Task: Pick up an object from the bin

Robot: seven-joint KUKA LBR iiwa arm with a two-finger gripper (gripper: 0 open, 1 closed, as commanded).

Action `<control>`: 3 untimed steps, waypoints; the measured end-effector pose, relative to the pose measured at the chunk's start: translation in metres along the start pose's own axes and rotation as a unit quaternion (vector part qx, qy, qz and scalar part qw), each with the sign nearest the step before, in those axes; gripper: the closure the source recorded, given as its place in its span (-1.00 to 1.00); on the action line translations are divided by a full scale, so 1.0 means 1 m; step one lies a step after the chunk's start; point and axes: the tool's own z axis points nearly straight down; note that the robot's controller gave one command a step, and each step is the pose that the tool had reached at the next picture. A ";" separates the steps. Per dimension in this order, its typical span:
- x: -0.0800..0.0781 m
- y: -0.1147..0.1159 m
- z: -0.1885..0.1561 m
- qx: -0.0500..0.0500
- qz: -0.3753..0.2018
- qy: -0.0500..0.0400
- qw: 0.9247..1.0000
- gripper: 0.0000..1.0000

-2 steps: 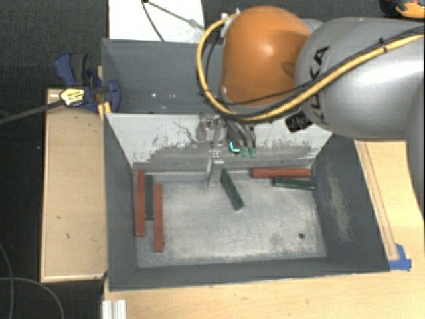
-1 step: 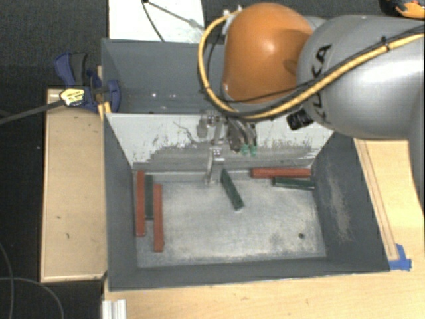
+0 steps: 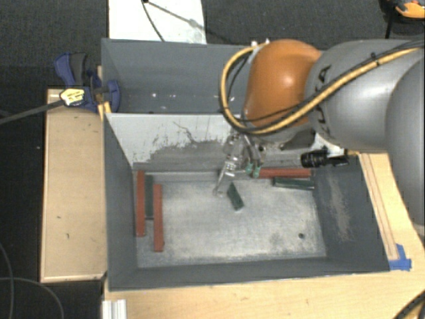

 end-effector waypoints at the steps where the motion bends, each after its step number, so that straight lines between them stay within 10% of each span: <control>1: -0.011 -0.026 0.022 0.002 -0.007 0.003 1.000 -1.00; 2: -0.015 -0.033 0.034 0.002 -0.069 0.003 0.998 -1.00; 3: -0.015 -0.037 0.092 0.001 0.055 0.001 0.998 -1.00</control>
Offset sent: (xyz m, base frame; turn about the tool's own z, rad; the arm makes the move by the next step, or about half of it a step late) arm 0.0036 -0.0405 -0.0481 0.2106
